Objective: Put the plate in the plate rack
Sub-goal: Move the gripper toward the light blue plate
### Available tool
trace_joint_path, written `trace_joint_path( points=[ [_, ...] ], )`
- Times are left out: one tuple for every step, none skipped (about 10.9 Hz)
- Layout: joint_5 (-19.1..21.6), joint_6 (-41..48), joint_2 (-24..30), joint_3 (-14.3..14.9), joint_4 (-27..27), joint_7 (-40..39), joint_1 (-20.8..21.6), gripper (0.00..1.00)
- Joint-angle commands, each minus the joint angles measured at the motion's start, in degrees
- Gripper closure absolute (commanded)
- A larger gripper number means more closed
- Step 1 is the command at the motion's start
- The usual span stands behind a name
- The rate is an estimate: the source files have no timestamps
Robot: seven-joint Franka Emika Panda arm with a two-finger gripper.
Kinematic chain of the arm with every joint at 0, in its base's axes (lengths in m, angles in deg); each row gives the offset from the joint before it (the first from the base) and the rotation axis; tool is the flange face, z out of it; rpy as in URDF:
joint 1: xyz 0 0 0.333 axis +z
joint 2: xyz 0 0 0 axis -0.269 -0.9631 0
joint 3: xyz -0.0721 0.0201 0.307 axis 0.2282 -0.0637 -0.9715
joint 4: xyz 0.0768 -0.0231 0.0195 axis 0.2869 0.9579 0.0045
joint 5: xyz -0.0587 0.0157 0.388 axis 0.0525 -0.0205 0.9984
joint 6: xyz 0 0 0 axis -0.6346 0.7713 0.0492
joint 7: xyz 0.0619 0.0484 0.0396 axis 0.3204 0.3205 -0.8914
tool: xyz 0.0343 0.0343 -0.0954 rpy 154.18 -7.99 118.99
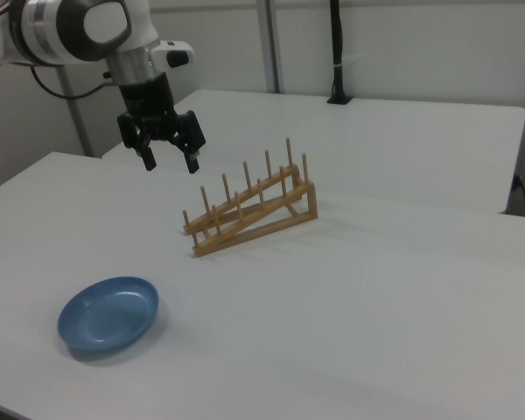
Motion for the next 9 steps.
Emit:
trace_joint_path(
  points=[
    [0.25,-0.88,0.47,-0.03,4.49,-11.59,0.80,0.00],
    [0.25,-0.88,0.03,-0.21,5.46,-14.14,0.80,0.00],
    [-0.01,-0.79,-0.84,-0.21,6.25,-16.26,1.50,0.00],
    [-0.45,-0.70,-1.37,-0.21,7.22,-17.49,2.38,0.00],
    [-1.41,-0.70,-1.72,-0.21,8.79,-17.85,3.26,0.00],
    [-2.73,-0.87,-1.99,-0.21,10.72,-17.86,3.79,0.00],
    [-3.70,-1.31,-2.08,-0.30,12.48,-17.95,4.40,0.00],
    [-3.97,-1.58,-2.25,-0.30,14.33,-17.95,5.19,0.00],
    [-3.97,-2.80,-2.95,-0.30,15.56,-17.95,5.63,0.00]
  ],
)
